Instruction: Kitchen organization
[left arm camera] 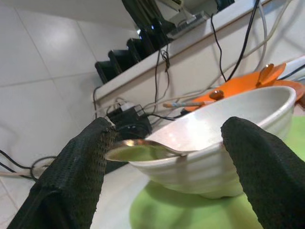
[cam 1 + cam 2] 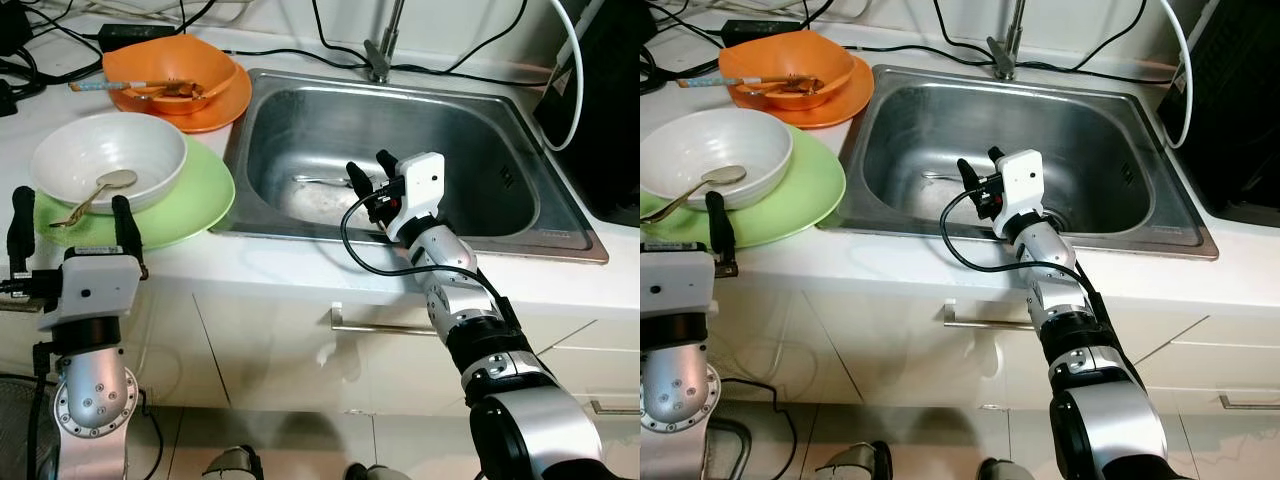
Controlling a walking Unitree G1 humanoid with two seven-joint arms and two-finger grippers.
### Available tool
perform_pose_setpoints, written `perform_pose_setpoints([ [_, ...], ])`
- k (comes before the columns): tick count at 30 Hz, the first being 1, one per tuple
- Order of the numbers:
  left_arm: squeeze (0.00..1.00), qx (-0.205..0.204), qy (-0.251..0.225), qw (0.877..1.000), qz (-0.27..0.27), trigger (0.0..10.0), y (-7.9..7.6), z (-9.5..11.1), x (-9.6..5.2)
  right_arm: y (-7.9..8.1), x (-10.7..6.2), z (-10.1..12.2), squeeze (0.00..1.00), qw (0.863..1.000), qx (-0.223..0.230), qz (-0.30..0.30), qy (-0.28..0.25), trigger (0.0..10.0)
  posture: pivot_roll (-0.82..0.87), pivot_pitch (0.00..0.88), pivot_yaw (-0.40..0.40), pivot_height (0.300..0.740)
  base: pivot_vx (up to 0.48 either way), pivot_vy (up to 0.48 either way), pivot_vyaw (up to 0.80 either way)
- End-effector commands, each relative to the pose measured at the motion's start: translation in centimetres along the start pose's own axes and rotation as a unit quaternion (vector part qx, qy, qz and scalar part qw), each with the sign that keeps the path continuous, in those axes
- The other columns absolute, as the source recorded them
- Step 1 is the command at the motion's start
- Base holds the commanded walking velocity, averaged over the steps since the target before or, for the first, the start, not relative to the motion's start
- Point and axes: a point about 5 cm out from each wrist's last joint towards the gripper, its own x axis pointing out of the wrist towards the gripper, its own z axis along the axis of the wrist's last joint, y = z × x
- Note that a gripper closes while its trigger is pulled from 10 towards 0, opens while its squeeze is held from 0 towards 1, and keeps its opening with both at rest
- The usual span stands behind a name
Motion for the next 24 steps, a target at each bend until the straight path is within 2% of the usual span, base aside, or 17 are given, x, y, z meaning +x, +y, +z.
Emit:
perform_pose_setpoints([
  [1, 0.00, -0.008, 0.005, 1.000, -0.015, 10.0, -0.6, -0.1, 0.2, -0.3, 0.2, 0.4, 0.00, 1.000, 0.000, -0.005, -0.010, 10.0, 0.07, 0.070, -0.072, 0.740, 0.000, 0.000, 0.00],
  [7, 0.00, -0.034, 0.010, 0.999, -0.031, 10.0, -1.7, -0.3, 1.1, -0.2, 0.2, 0.3, 0.00, 1.000, 0.001, -0.006, -0.010, 10.0, 0.06, 0.060, -0.068, 0.740, 0.000, 0.000, 0.00],
  [15, 0.00, -0.044, 0.002, 0.998, -0.035, 10.0, -2.0, 0.0, 1.6, -0.3, 0.0, 0.2, 0.00, 1.000, 0.000, -0.009, -0.009, 10.0, 0.05, 0.065, -0.064, 0.740, 0.000, 0.000, 0.00],
  [17, 0.00, -0.046, -0.001, 0.998, -0.031, 9.6, -2.0, 0.0, 1.7, -0.4, -0.1, 0.2, 0.00, 1.000, -0.001, -0.011, -0.009, 10.0, 0.05, 0.070, -0.064, 0.740, 0.000, 0.000, 0.00],
  [18, 0.00, -0.046, -0.002, 0.998, -0.031, 5.1, -2.0, 0.1, 1.8, -0.4, -0.1, 0.2, 0.00, 1.000, 0.000, -0.011, -0.009, 10.0, 0.05, 0.073, -0.065, 0.740, 0.000, 0.000, 0.00],
  [19, 0.00, -0.046, -0.003, 0.998, -0.031, 5.1, -2.0, 0.1, 1.8, -0.5, -0.1, 0.2, 0.00, 1.000, 0.000, -0.012, -0.009, 10.0, 0.05, 0.073, -0.065, 0.740, 0.000, 0.000, 0.00],
  [20, 0.00, -0.046, -0.003, 0.998, -0.031, 1.7, -2.0, 0.1, 1.9, -0.5, -0.1, 0.2, 0.00, 1.000, 0.000, -0.012, -0.009, 10.0, 0.05, 0.073, -0.065, 0.740, 0.000, 0.000, 0.00],
  [21, 0.00, -0.047, -0.003, 0.998, -0.031, 0.8, -2.0, 0.1, 1.9, -0.5, -0.1, 0.2, 0.00, 1.000, -0.001, -0.012, -0.009, 10.0, 0.05, 0.076, -0.066, 0.740, 0.000, 0.000, 0.00],
  [22, 0.00, -0.047, -0.003, 0.998, -0.031, 0.8, -2.0, 0.1, 1.9, -0.5, -0.1, 0.2, 0.00, 1.000, -0.001, -0.012, -0.009, 10.0, 0.05, 0.076, -0.066, 0.740, 0.000, 0.000, 0.00],
  [23, 0.00, -0.047, -0.004, 0.998, -0.030, 0.0, -2.0, 0.2, 1.9, -0.5, -0.1, 0.2, 0.00, 1.000, -0.001, -0.012, -0.008, 10.0, 0.05, 0.078, -0.065, 0.740, 0.000, 0.000, 0.00],
  [24, 0.00, -0.047, -0.005, 0.998, -0.029, 0.0, -2.1, 0.2, 1.9, -0.5, -0.1, 0.2, 0.00, 1.000, -0.001, -0.013, -0.008, 10.0, 0.05, 0.081, -0.065, 0.740, 0.000, 0.000, 0.00],
])
